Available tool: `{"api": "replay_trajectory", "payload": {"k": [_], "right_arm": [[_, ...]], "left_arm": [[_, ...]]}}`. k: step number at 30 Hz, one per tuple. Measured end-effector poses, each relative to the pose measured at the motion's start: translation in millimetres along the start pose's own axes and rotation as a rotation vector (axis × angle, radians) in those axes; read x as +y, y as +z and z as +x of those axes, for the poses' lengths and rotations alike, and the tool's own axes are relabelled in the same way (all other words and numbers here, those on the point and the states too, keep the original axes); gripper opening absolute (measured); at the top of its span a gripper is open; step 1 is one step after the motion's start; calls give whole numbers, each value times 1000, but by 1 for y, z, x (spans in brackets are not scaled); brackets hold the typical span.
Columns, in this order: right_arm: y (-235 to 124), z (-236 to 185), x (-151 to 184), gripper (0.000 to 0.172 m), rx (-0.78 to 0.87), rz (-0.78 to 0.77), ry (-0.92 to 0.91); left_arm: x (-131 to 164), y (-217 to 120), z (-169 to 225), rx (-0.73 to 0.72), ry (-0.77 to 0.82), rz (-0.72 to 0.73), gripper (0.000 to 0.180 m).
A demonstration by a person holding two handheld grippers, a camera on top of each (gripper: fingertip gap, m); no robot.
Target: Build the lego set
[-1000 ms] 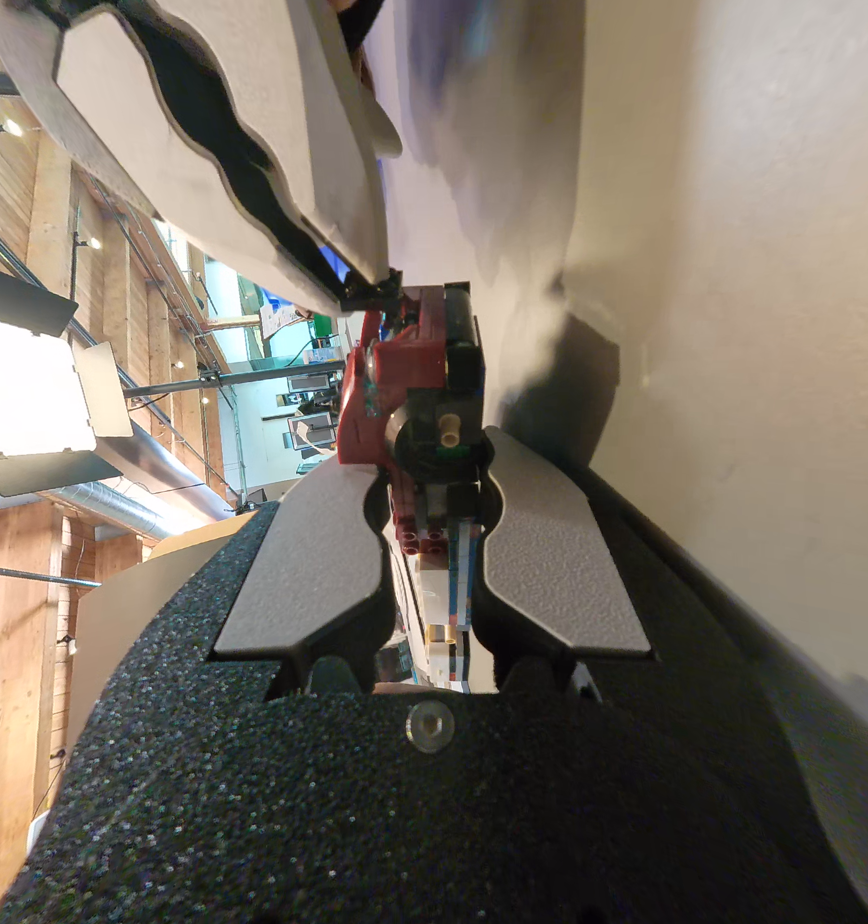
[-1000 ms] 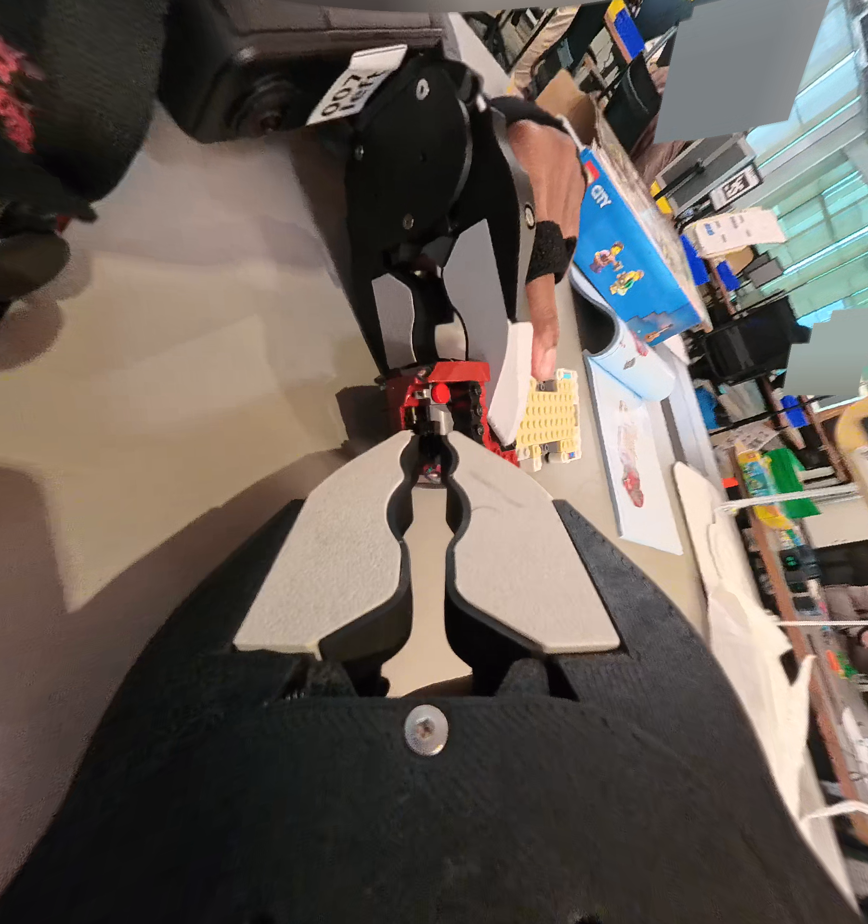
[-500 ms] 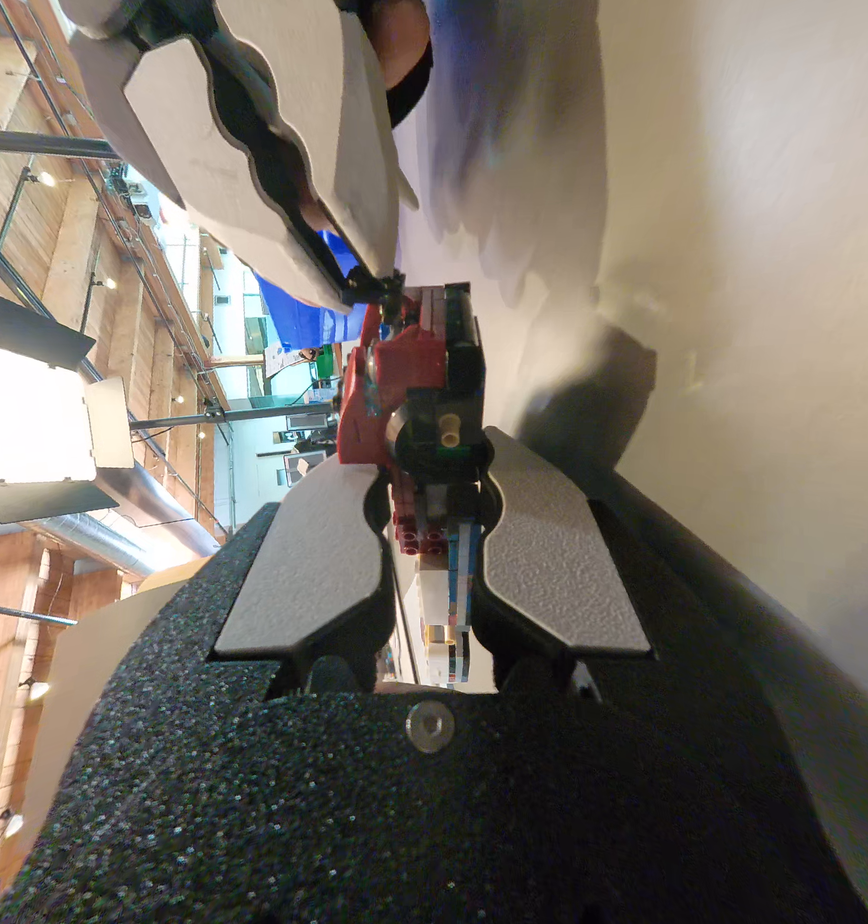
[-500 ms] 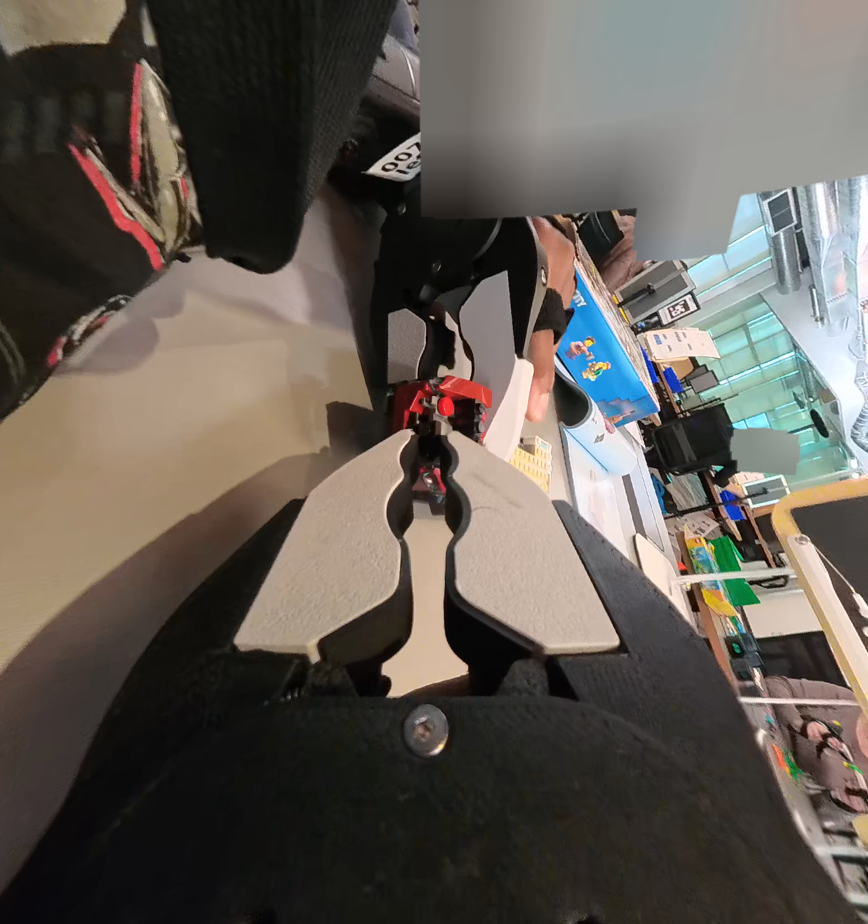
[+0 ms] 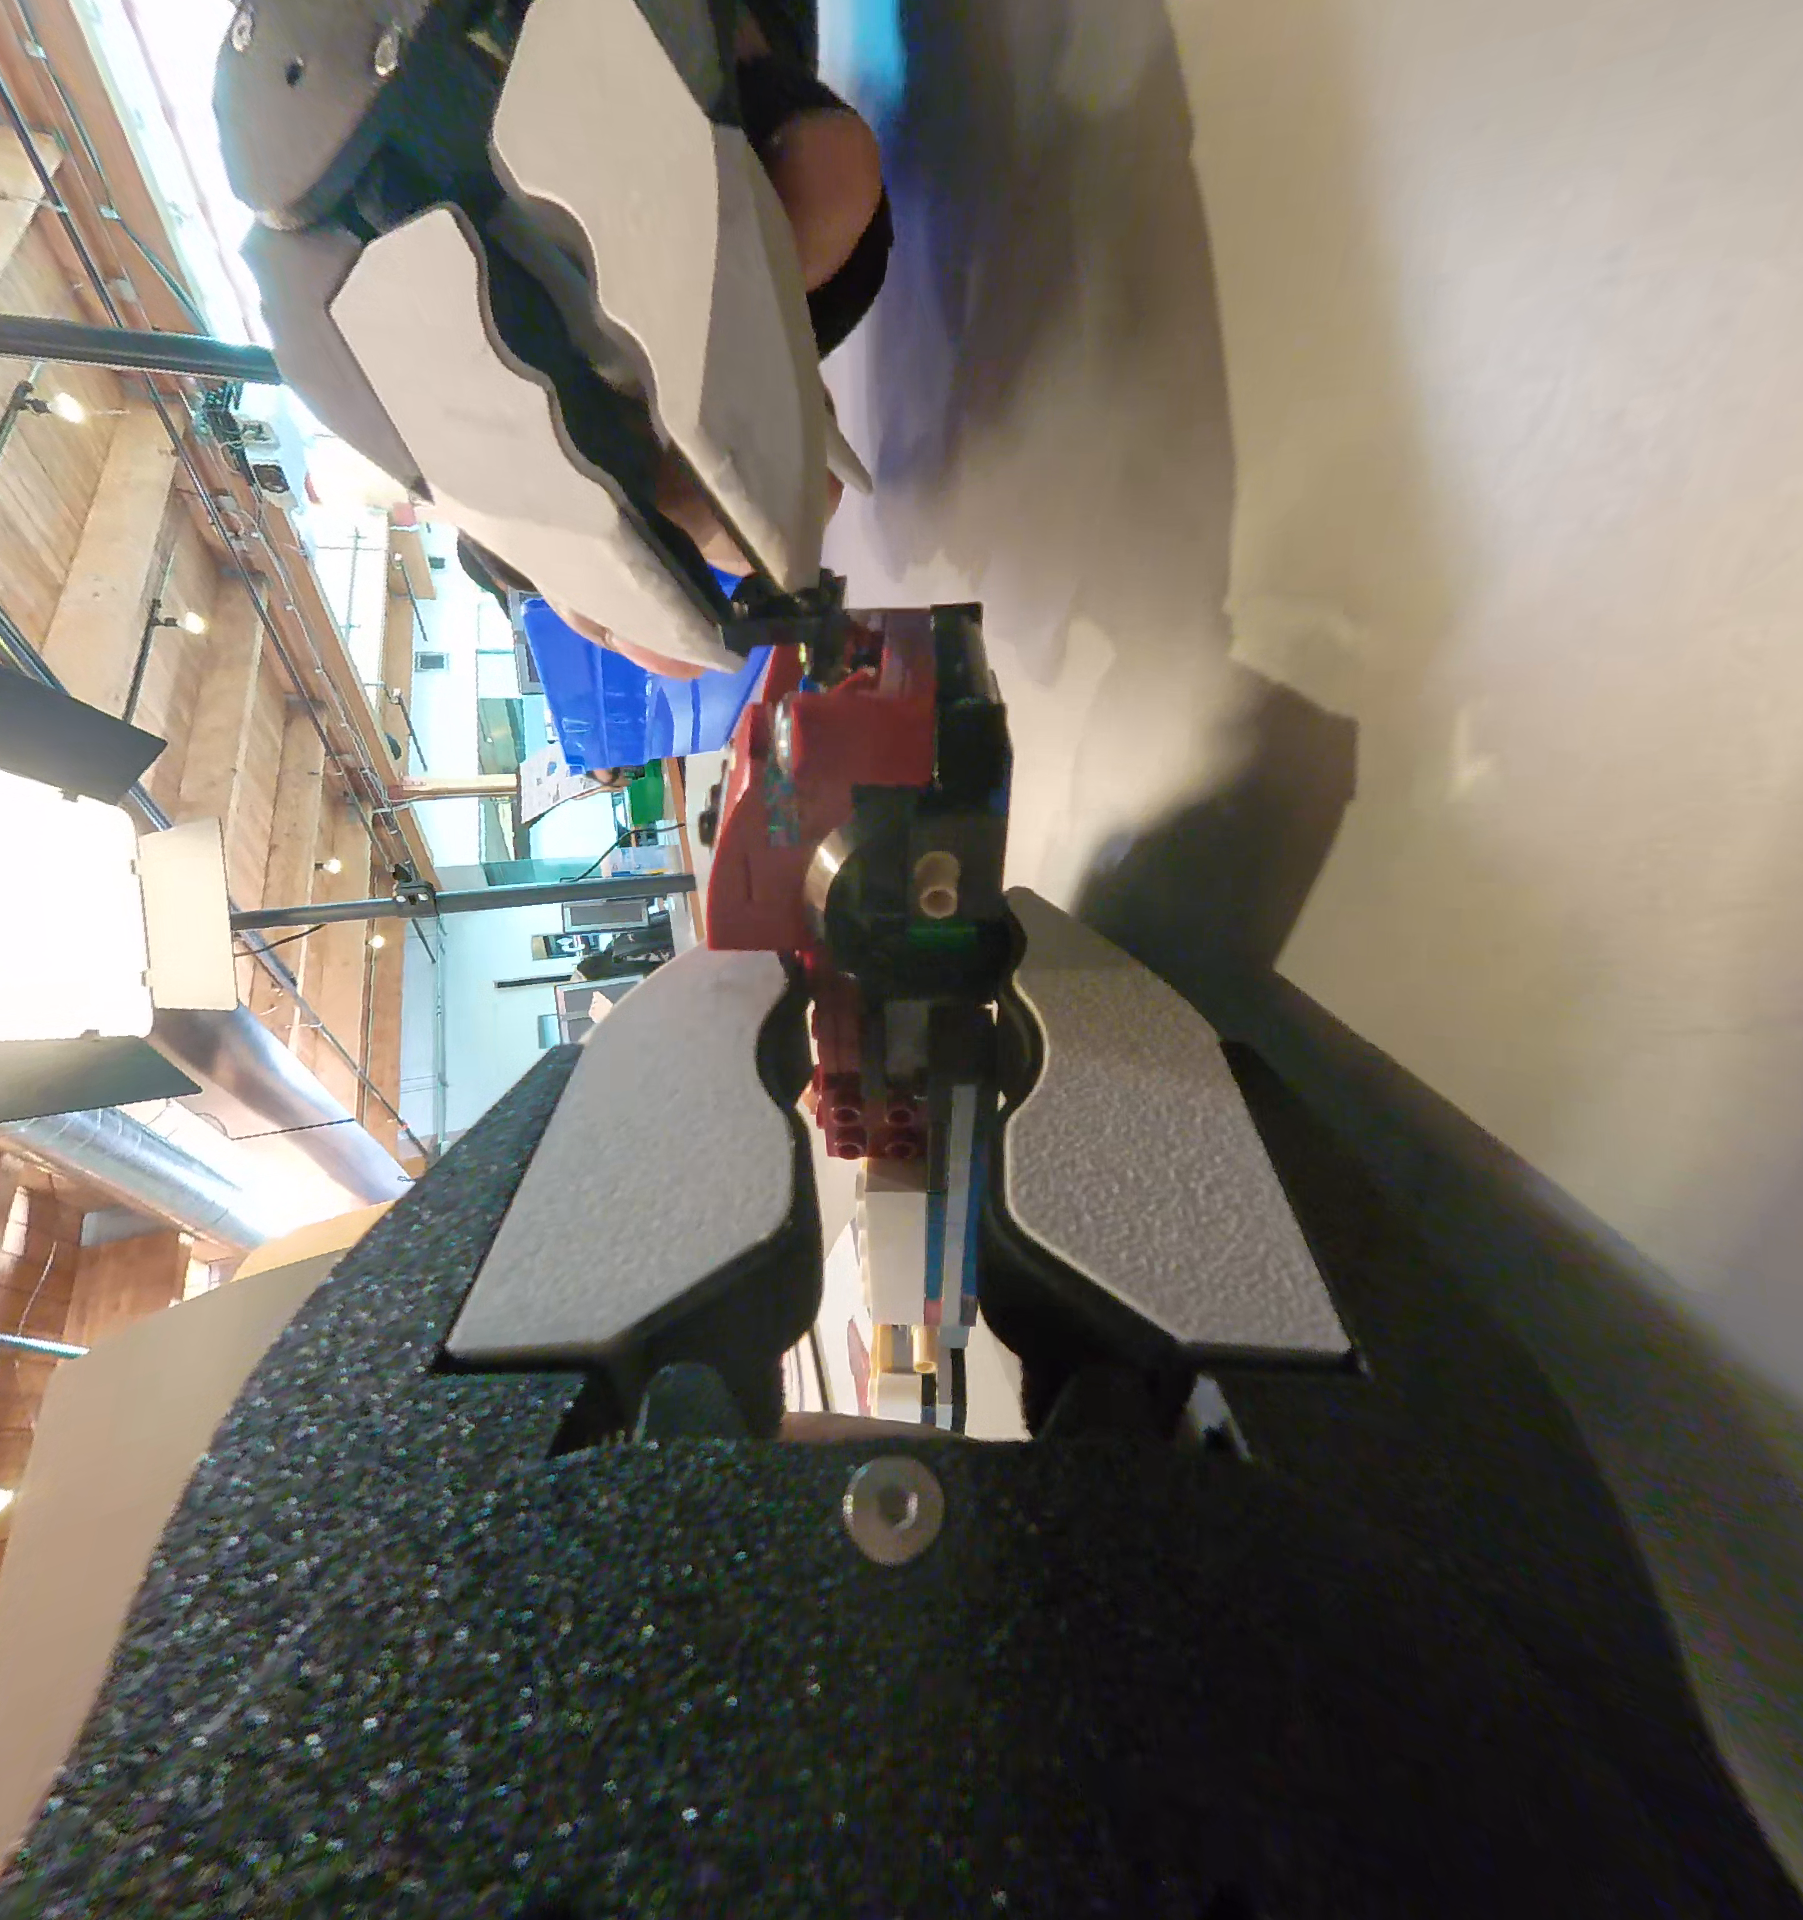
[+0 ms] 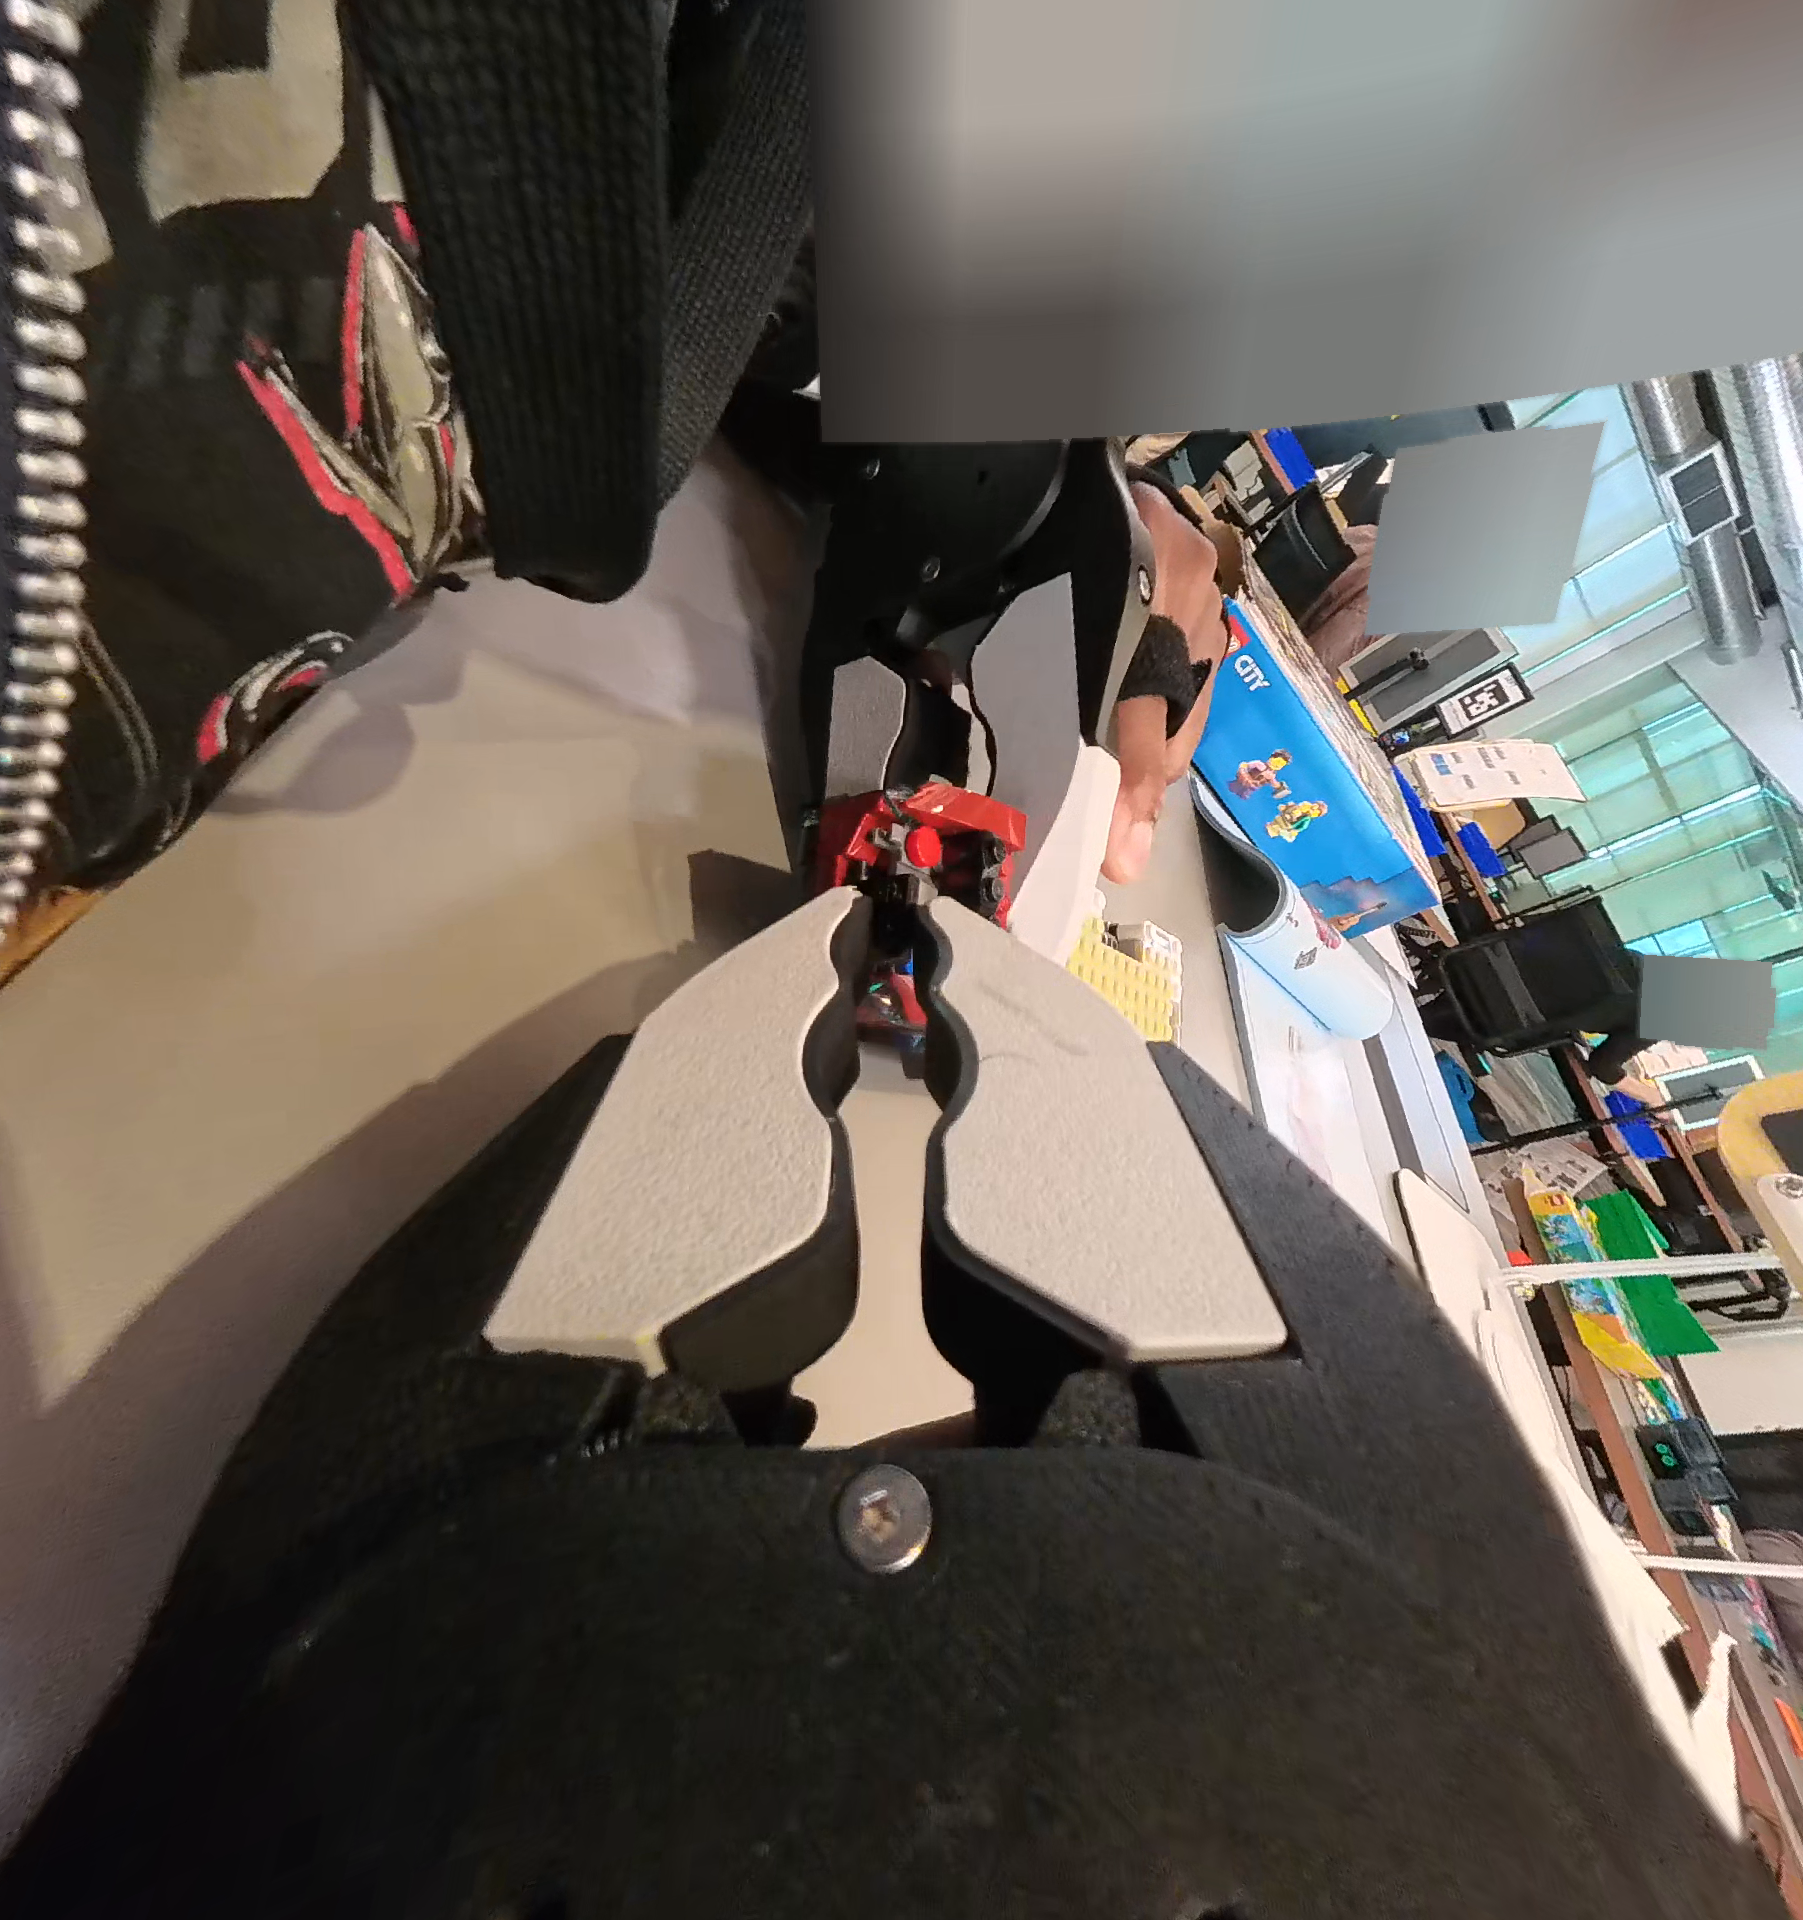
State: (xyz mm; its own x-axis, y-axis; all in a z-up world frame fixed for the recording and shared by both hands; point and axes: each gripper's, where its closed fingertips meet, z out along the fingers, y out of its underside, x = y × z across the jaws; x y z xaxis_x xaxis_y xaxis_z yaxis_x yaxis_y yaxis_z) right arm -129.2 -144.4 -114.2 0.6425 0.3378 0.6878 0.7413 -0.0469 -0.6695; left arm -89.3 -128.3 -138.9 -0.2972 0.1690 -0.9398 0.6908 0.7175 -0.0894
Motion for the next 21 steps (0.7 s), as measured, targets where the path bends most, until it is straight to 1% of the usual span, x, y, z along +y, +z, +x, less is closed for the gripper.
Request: {"api": "replay_trajectory", "payload": {"k": [10,21], "right_arm": [[0,-5,1,8,-29,0,-79],[-3,-9,-2,8,-71,48,-133]], "left_arm": [[-5,0,3,18,-4,16,31],[-12,-2,3,28,-44,71,31]]}}
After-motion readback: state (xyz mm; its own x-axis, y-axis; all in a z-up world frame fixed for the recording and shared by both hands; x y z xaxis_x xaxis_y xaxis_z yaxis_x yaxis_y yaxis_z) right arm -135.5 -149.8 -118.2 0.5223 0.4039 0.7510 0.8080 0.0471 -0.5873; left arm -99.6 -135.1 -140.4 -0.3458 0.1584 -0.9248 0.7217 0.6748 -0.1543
